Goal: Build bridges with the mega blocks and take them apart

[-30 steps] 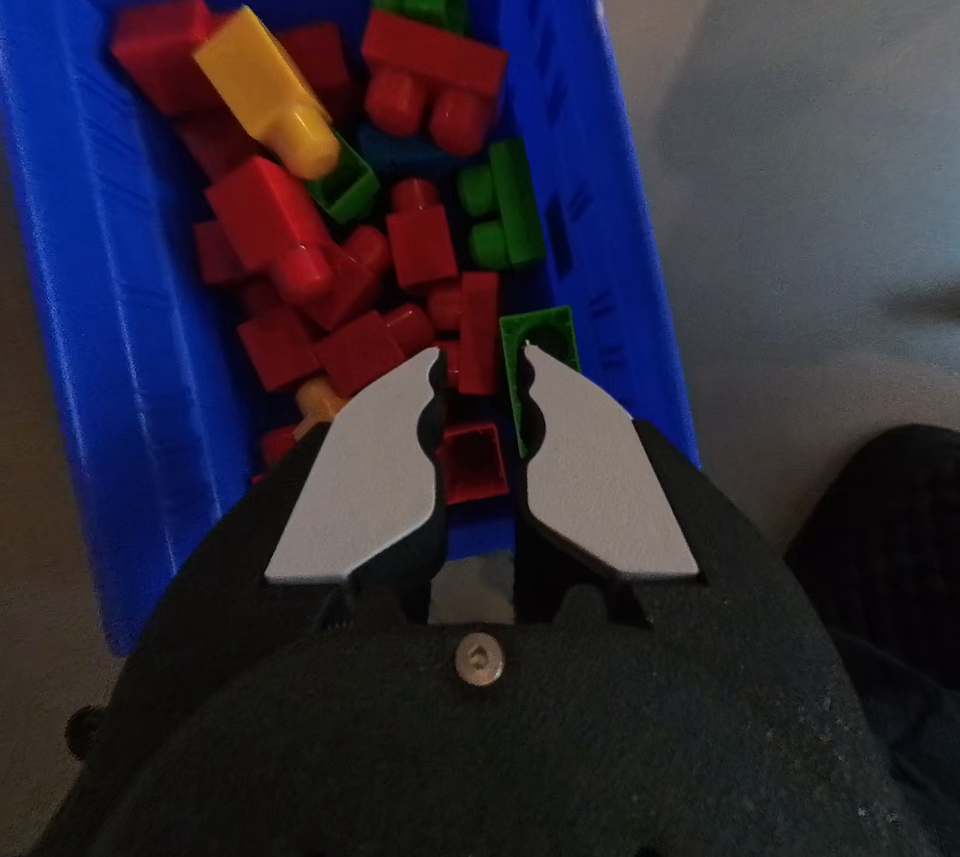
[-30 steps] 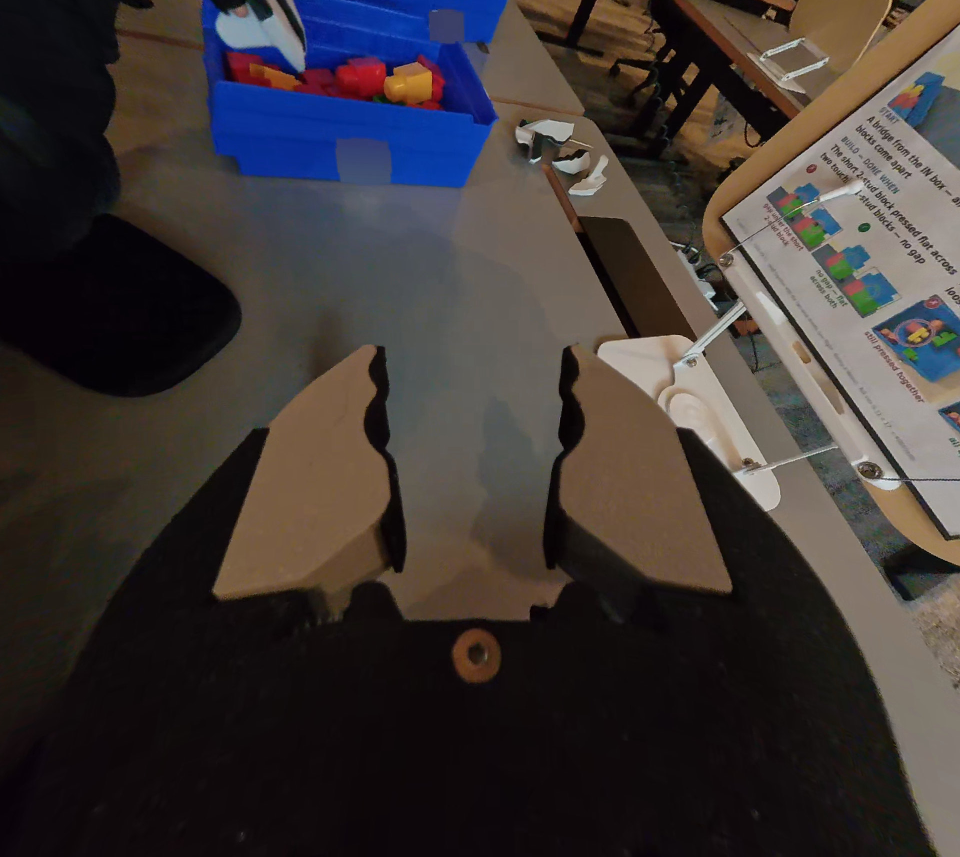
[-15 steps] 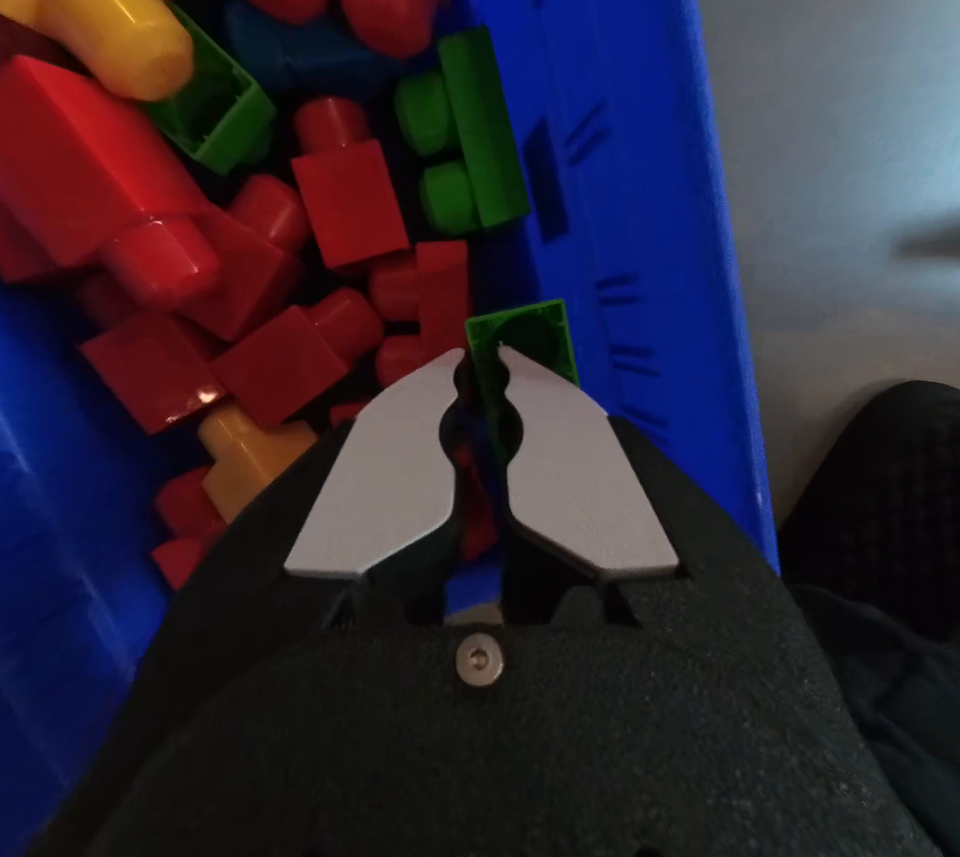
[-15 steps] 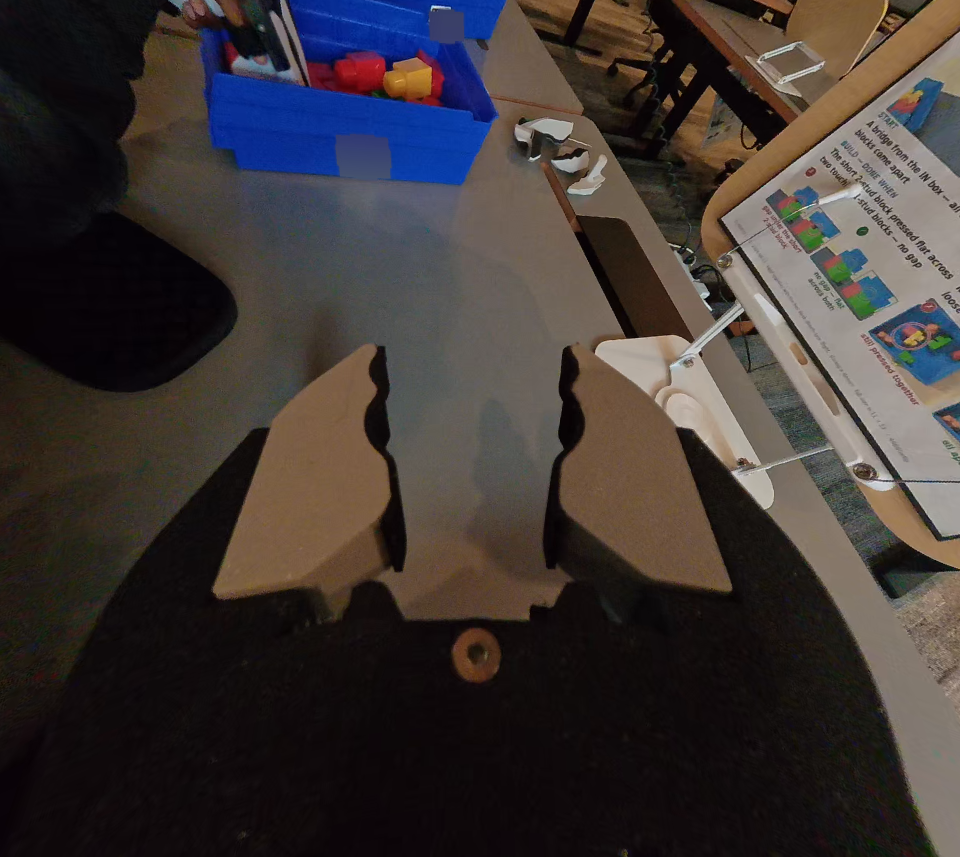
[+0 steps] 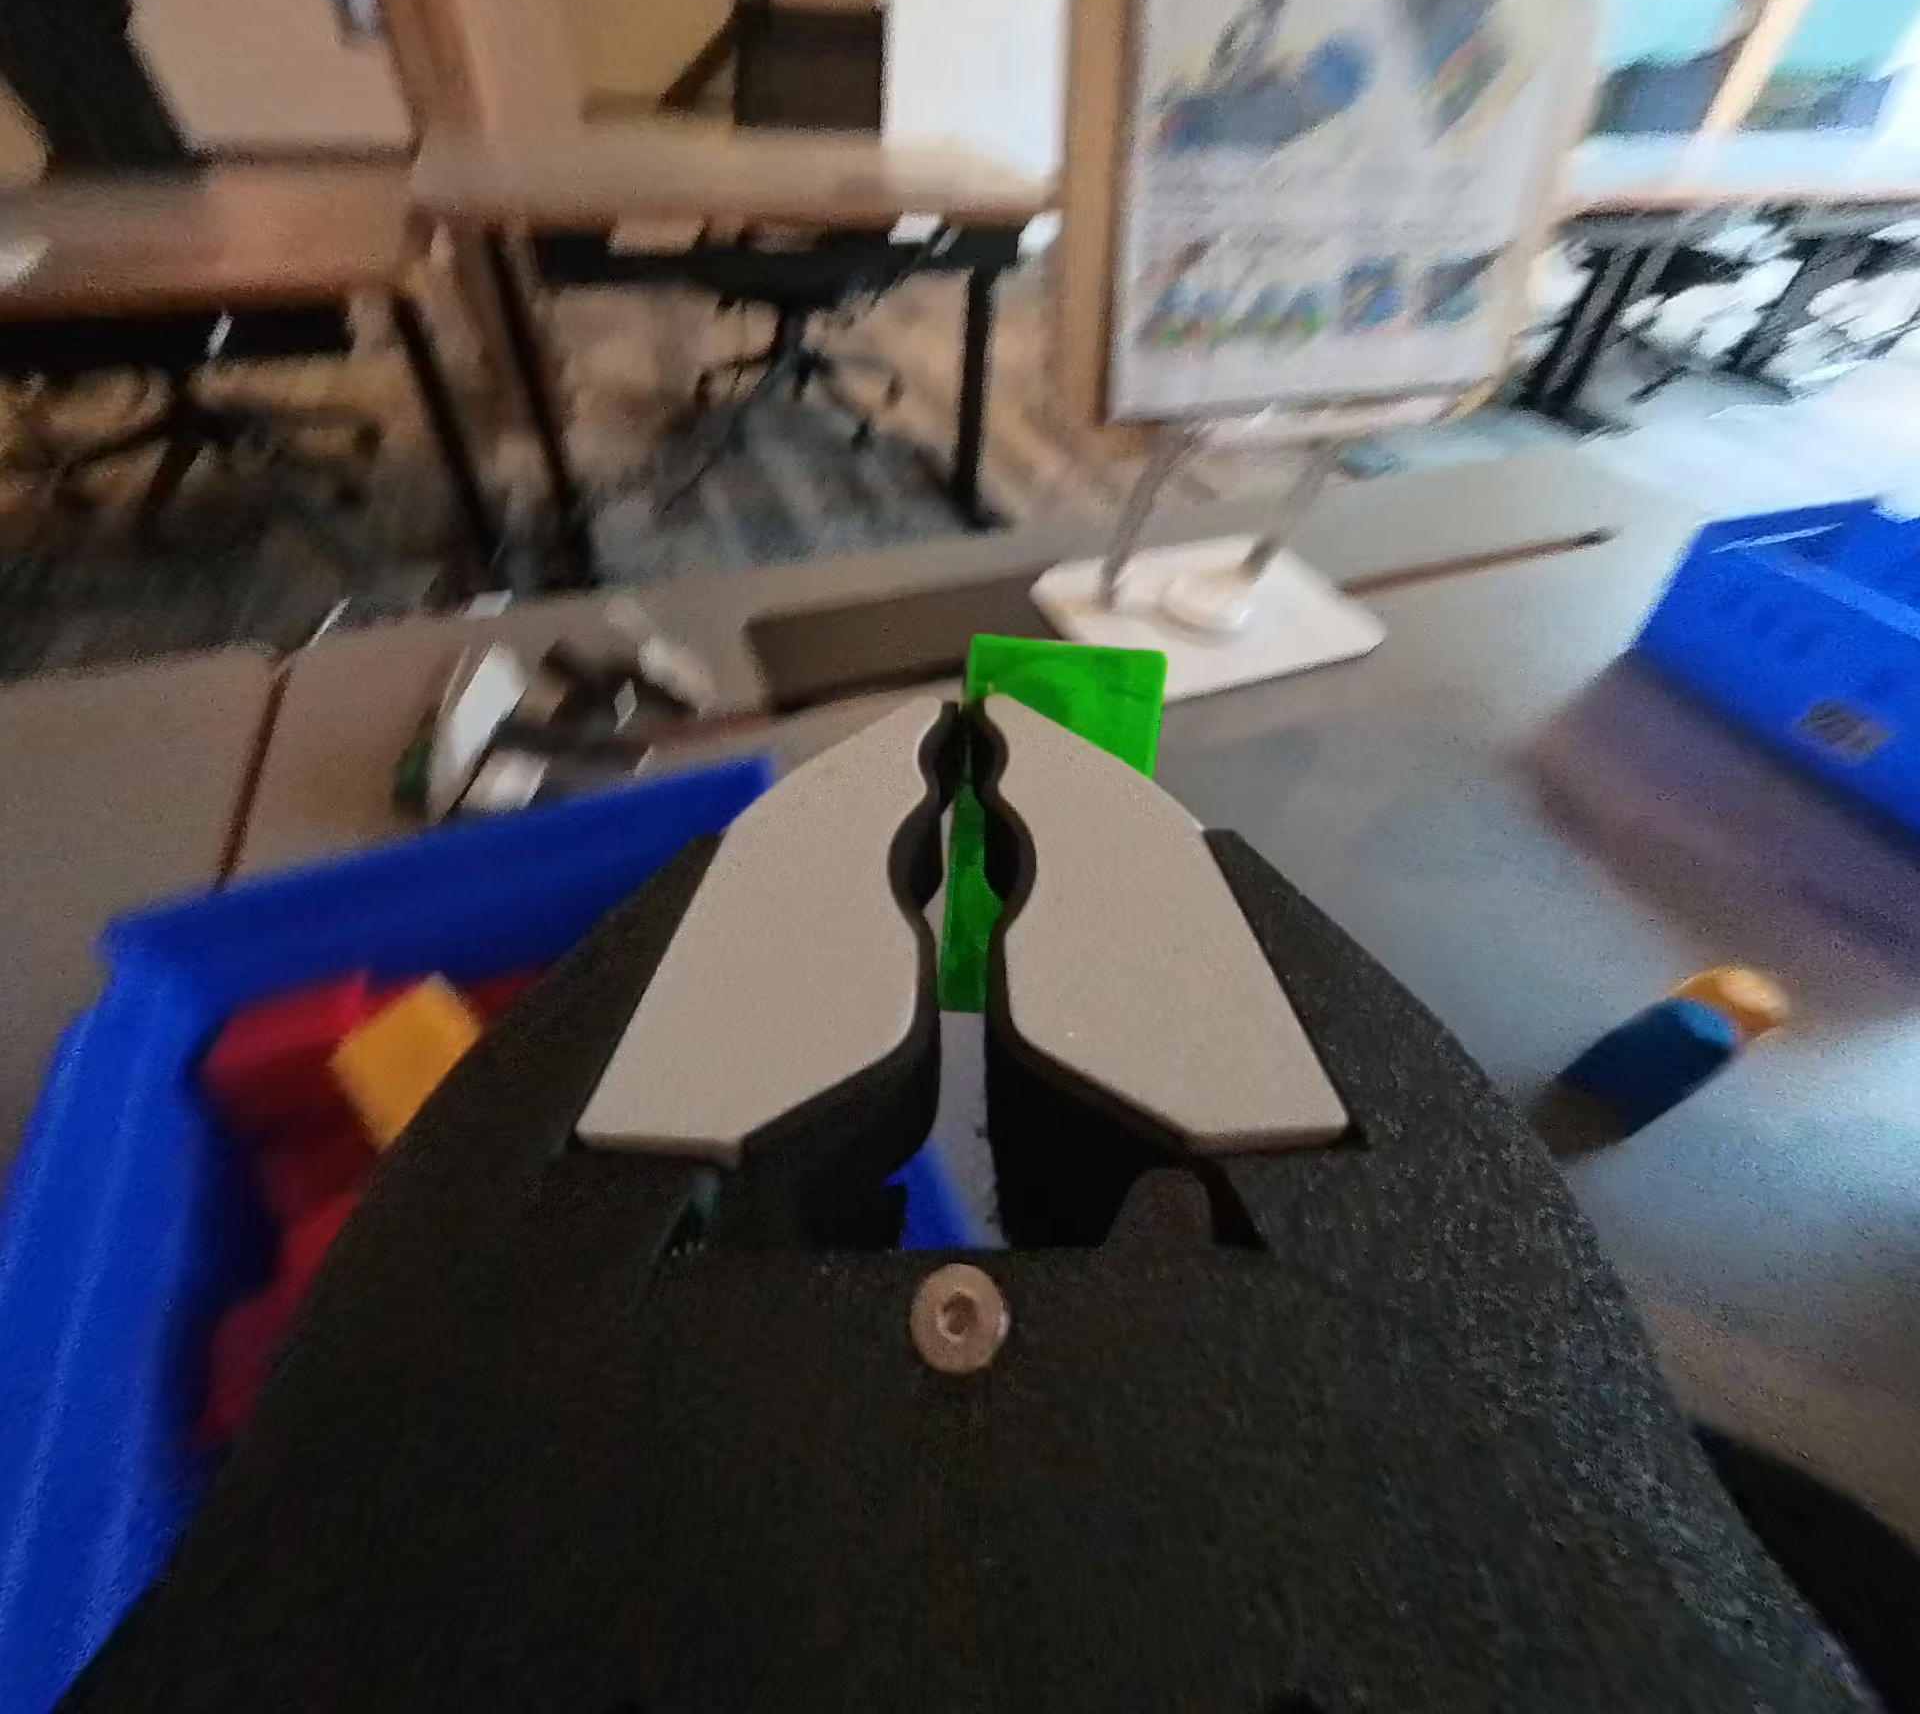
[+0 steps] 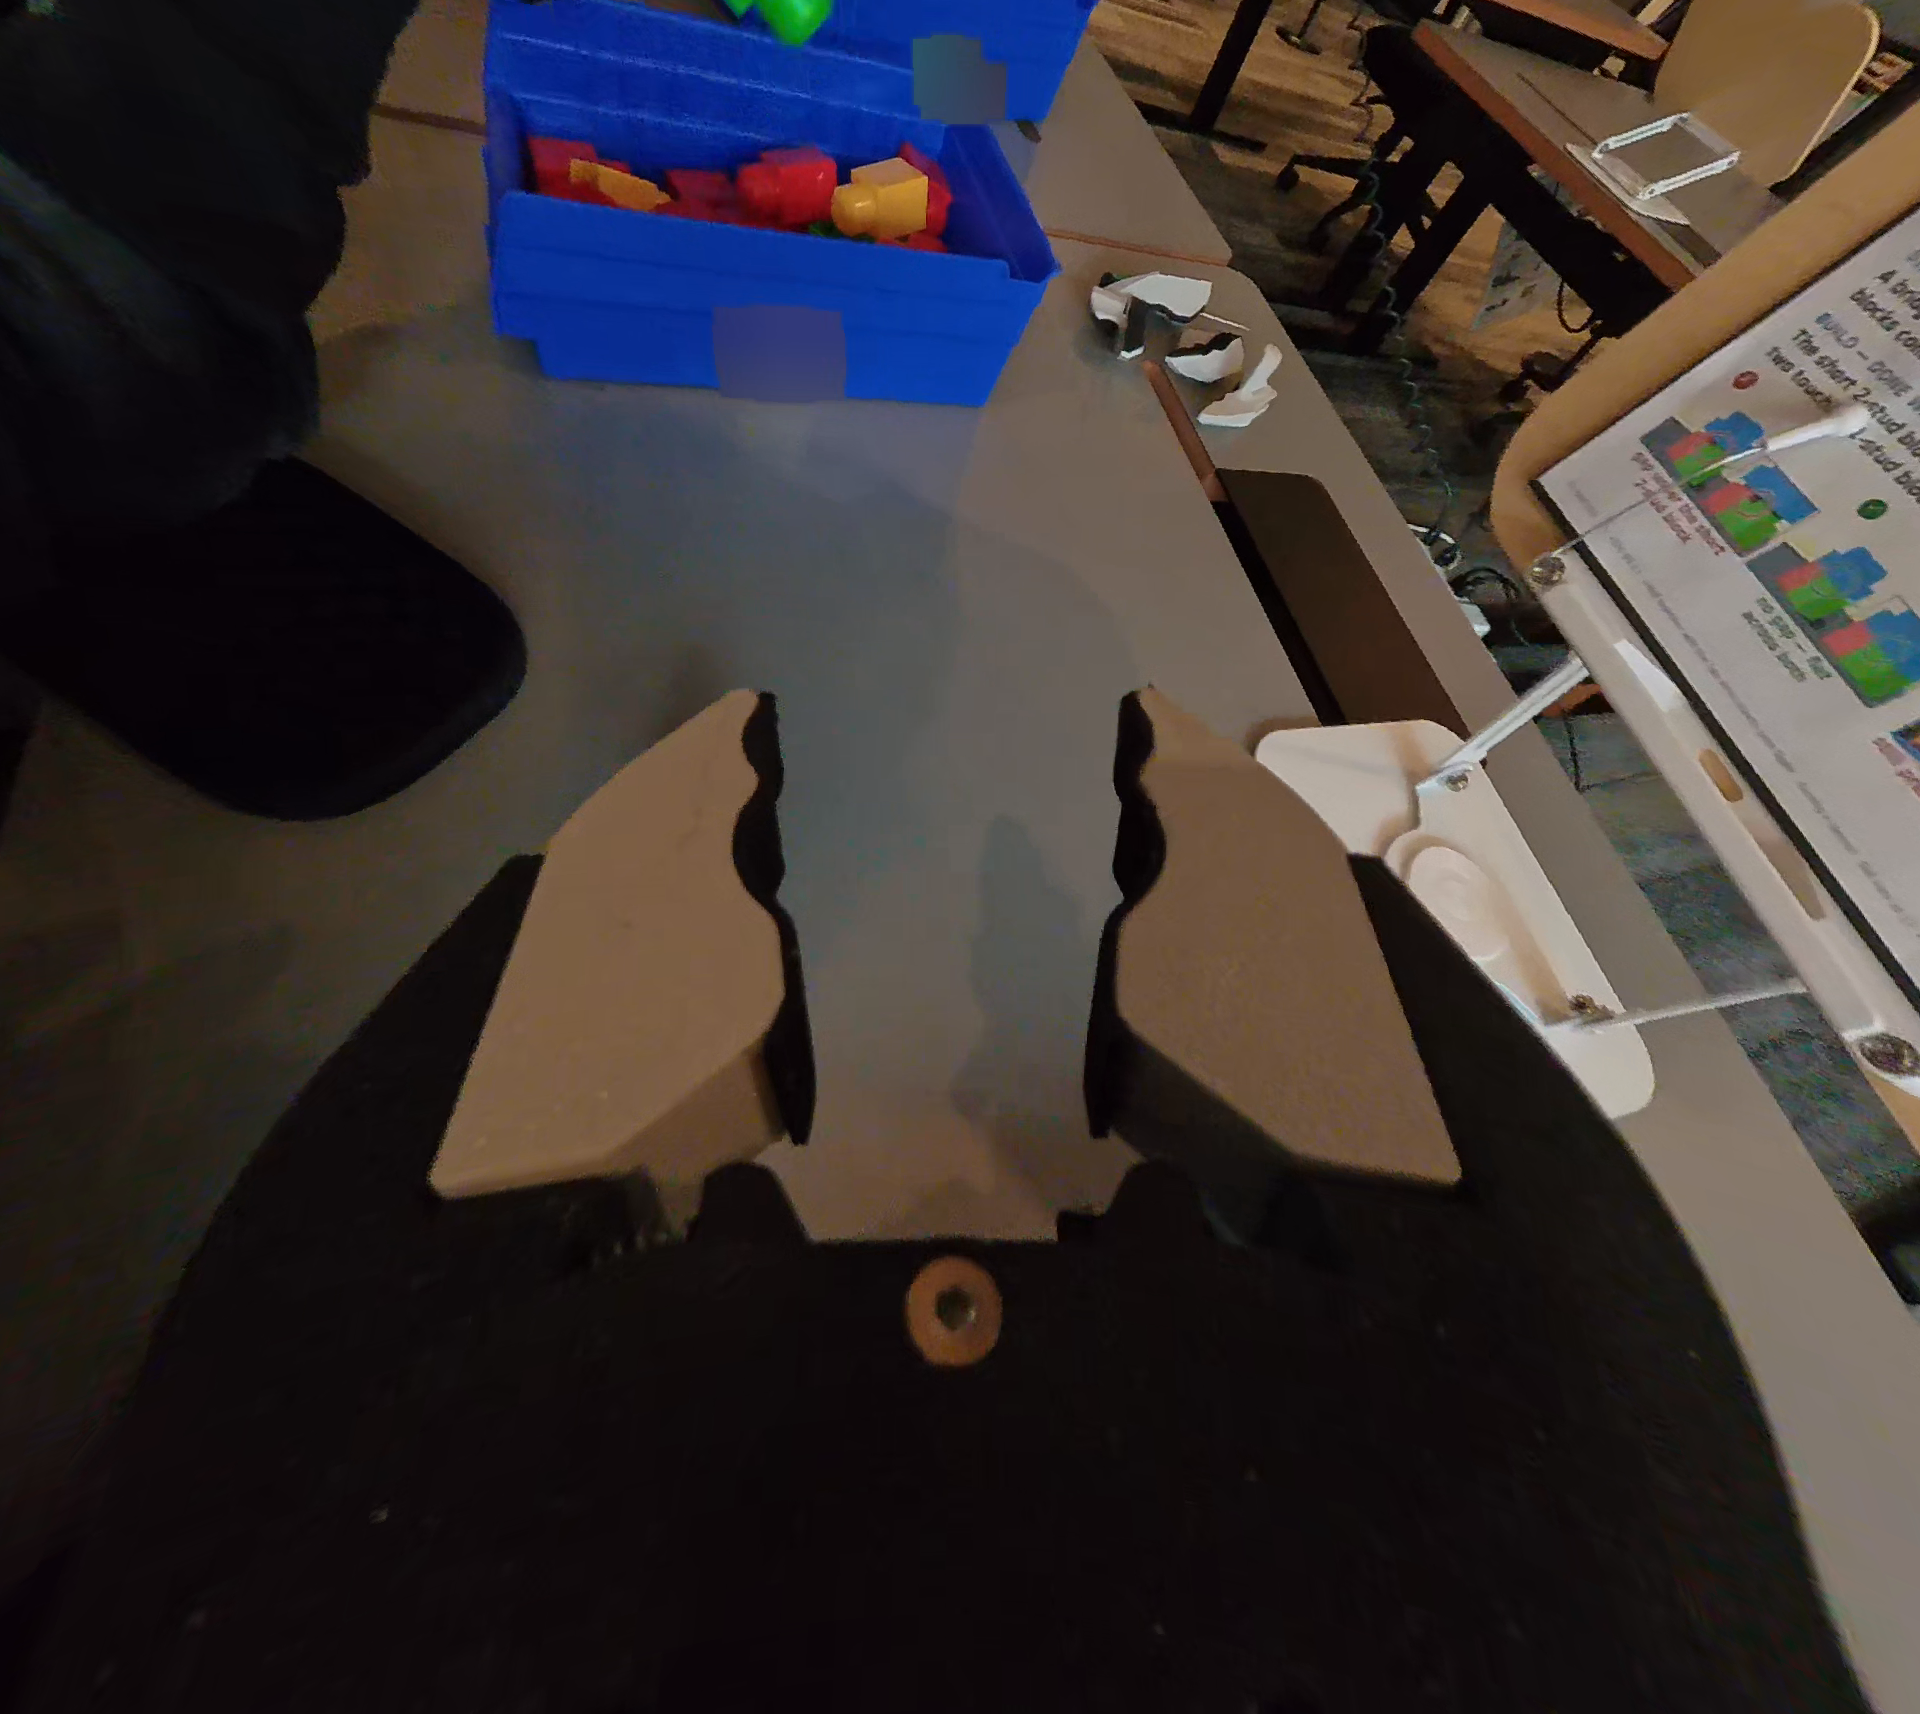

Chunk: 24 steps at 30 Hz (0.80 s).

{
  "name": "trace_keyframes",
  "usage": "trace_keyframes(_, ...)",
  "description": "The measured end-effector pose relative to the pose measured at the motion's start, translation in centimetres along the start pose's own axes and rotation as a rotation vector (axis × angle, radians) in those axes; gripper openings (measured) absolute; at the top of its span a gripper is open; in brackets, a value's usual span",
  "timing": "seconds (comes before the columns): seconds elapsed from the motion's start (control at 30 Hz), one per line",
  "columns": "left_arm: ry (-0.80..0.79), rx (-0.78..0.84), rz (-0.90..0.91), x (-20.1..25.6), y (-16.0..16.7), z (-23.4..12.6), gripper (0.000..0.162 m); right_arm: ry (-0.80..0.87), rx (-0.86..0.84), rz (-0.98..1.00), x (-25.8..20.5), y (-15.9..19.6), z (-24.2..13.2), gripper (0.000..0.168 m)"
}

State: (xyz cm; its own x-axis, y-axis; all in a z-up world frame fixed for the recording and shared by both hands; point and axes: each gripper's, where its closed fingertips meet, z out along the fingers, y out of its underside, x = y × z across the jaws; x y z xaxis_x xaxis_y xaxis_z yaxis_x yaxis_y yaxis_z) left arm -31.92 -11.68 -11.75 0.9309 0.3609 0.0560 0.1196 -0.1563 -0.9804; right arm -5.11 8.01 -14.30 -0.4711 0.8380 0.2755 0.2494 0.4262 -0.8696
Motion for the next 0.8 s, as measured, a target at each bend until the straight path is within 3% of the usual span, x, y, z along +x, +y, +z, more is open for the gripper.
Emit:
trace_keyframes(0.2,0.414,0.295,0.014,12.4,-7.0,2.8,0.002,-0.037,0.123,0.035,-0.5,-1.6,0.8,0.062)
trace_keyframes(0.37,0.769,0.36,-0.046,21.8,-8.1,3.7,0.002,-0.069,0.287,0.116,-0.5,-3.7,1.0,0.061)
trace_keyframes(0.6,0.96,0.354,-0.105,28.4,-7.2,4.9,0.001,-0.209,0.511,0.231,-2.1,-6.4,1.8,0.065)
trace_keyframes(0.8,1.01,0.343,-0.147,30.1,-6.7,5.4,0.001,-0.28,0.661,0.323,-2.2,-7.9,0.9,0.052)
